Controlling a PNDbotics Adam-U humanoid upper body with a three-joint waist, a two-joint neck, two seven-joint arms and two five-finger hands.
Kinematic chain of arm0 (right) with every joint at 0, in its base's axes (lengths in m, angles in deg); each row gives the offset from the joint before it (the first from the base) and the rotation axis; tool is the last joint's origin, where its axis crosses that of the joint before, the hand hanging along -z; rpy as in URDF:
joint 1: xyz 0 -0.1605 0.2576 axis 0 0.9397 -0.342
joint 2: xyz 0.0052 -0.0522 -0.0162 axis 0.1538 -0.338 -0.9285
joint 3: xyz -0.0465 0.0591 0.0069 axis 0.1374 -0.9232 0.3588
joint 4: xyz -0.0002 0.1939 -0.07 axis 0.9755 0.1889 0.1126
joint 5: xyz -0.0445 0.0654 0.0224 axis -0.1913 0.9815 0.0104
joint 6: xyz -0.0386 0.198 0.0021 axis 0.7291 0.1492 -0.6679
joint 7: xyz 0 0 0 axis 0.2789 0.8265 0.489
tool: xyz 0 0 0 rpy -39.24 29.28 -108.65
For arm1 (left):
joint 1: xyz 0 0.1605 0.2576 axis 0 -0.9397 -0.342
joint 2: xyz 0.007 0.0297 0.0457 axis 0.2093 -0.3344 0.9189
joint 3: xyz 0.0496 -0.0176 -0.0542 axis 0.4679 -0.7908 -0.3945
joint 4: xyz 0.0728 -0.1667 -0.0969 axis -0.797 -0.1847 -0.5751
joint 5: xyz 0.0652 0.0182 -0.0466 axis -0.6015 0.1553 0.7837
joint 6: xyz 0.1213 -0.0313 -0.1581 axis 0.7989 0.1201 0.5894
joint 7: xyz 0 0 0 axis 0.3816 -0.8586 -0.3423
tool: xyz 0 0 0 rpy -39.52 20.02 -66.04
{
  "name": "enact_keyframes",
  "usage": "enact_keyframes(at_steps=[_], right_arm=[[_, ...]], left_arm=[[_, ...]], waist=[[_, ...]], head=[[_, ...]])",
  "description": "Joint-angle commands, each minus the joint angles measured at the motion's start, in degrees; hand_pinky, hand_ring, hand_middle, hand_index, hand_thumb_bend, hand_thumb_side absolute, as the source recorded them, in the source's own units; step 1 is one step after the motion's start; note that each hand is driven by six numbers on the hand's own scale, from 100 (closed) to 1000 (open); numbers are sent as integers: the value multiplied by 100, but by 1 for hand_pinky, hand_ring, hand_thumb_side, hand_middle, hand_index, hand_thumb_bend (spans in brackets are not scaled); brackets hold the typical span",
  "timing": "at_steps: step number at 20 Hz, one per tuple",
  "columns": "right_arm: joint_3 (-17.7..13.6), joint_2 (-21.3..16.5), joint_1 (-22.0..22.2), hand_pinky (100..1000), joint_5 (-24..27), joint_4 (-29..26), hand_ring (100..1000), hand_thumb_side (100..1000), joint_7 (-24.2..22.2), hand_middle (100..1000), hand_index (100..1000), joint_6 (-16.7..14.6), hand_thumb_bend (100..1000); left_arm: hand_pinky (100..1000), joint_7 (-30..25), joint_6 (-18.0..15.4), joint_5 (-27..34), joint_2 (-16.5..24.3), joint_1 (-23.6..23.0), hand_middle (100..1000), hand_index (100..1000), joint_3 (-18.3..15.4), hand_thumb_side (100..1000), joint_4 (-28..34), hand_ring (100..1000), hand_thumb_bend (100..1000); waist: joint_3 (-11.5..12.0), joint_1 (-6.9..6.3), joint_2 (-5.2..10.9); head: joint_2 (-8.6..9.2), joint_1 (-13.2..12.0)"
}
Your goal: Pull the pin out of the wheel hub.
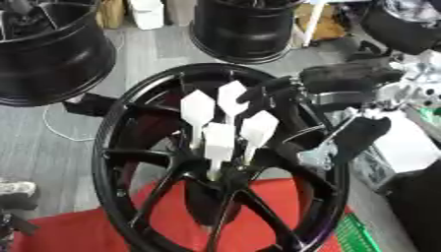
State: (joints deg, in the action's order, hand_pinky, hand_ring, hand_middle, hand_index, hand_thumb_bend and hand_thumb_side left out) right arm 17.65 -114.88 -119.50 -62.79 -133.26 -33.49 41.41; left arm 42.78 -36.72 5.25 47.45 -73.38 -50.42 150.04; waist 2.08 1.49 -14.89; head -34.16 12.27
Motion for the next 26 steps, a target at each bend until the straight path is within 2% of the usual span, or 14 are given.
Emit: enact_keyframes(at_steps=[1,3,8,12,17,18,26], right_arm=[[-43,-41,-95,503,-301,163,464,570,-79,952,939,-92,100],[-22,-4,-92,490,-485,267,451,530,-97,892,939,-166,100],[37,82,-92,471,-765,451,432,500,-72,790,939,-312,100],[35,111,-93,461,-842,557,427,476,11,749,939,-357,100],[46,125,-95,461,-897,626,427,476,89,749,939,-402,100],[31,134,-101,441,-908,641,418,434,113,688,938,-401,100],[38,209,-152,421,-952,780,405,395,312,653,930,-440,100]], left_arm=[[651,-27,-8,1,47,44,644,786,13,970,55,500,116],[651,-30,-8,0,44,47,643,786,14,971,55,500,116],[652,-35,-10,-4,36,57,640,786,15,971,57,499,116],[652,-39,-20,0,34,66,639,786,17,970,61,499,115],[652,-42,-27,0,32,67,639,786,18,970,60,499,115],[652,-43,-29,1,32,69,638,786,19,970,61,499,114],[653,-55,-41,6,30,81,638,786,29,970,59,498,114]], waist=[[15,-4,70],[29,-3,63],[41,-9,43],[55,-20,28],[61,-24,25],[65,-28,22],[111,-30,8]], head=[[71,44],[78,47],[94,53],[103,69],[105,74],[105,82],[107,138]])
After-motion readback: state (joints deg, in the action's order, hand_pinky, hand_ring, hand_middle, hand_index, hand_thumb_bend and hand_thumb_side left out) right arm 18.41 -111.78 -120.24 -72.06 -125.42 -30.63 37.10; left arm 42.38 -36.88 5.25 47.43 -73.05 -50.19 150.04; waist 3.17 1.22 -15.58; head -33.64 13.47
